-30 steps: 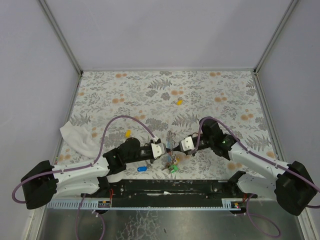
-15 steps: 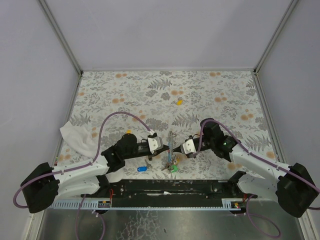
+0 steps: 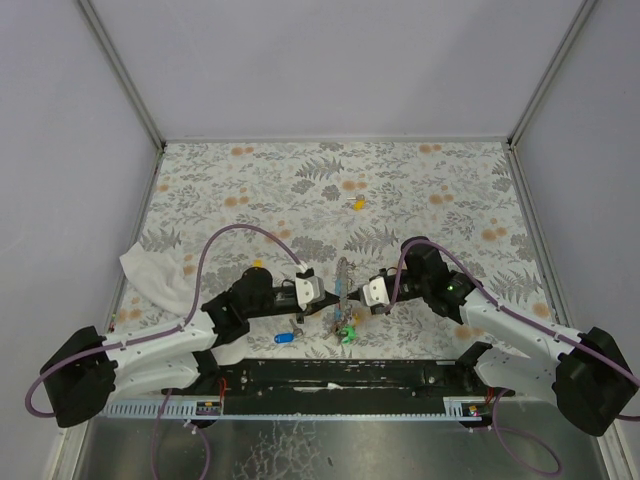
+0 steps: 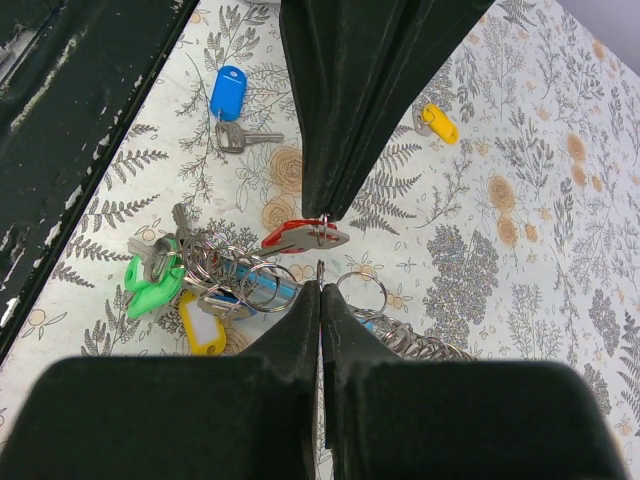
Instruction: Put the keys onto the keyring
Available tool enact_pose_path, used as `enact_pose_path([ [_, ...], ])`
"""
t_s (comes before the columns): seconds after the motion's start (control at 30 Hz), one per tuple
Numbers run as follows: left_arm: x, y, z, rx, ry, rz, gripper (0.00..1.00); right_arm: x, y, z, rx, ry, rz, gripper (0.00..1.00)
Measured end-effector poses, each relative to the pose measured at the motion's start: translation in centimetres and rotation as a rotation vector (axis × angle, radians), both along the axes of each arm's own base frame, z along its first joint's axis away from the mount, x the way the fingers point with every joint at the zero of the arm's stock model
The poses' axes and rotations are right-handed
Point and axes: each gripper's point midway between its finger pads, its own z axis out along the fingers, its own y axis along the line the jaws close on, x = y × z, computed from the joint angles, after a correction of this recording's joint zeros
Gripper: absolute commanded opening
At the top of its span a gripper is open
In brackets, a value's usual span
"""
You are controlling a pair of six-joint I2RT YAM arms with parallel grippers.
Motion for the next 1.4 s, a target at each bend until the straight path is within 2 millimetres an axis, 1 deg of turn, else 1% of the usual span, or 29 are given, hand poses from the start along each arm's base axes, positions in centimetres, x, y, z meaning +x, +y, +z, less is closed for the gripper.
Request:
enact_pose_path([
  [0.23,0.09,-0.09,-1.07,0.028,0.019,0.000,0.00,-0.10,0.05,0.07,0.004,0.003,0.005,0.00],
  [1.4,0.13,-0.09,-1.08,0.030,0.011,-0.001,0.00,-0.50,0.11,0.03,0.008,0.021,0.021,0.00],
])
